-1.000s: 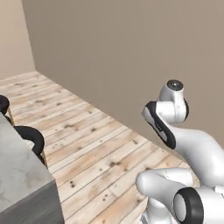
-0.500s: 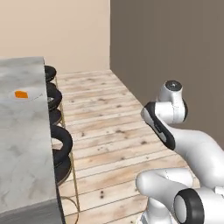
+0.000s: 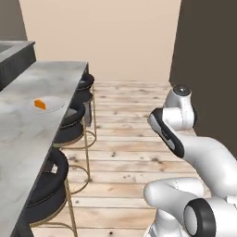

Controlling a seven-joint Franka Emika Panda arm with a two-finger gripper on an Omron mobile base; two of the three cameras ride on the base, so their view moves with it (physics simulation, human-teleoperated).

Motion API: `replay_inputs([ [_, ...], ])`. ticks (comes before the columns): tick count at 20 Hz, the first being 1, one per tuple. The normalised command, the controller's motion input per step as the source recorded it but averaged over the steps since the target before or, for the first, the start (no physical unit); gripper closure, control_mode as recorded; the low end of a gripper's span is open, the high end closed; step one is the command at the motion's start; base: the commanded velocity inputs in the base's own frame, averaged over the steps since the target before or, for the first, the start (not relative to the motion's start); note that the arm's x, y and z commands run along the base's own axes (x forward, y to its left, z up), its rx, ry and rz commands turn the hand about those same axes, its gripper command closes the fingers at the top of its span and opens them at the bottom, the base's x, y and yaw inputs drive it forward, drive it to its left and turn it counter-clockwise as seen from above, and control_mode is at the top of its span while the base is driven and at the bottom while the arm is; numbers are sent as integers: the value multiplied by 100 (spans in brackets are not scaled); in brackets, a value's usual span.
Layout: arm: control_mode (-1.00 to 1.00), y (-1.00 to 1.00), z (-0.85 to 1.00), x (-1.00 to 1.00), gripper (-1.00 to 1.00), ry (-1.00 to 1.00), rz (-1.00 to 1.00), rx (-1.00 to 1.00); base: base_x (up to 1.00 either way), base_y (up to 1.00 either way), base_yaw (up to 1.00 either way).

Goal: Take the cheese, fish, and corn from the fridge and place them on the plate on the dining counter to create an appetizer plate.

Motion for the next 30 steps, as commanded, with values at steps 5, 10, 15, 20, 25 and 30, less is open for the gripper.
replay_inputs([
  [5,100,0,0,0,100,0,0,0,89,-41,58],
  [10,100,0,0,0,100,0,0,0,88,-41,67],
  [15,100,0,0,0,100,0,0,0,84,-49,69],
  [20,100,0,0,0,100,0,0,0,76,-56,68],
  [25,100,0,0,0,100,0,0,0,60,-53,65],
  [30,100,0,0,0,100,0,0,0,47,-58,63],
])
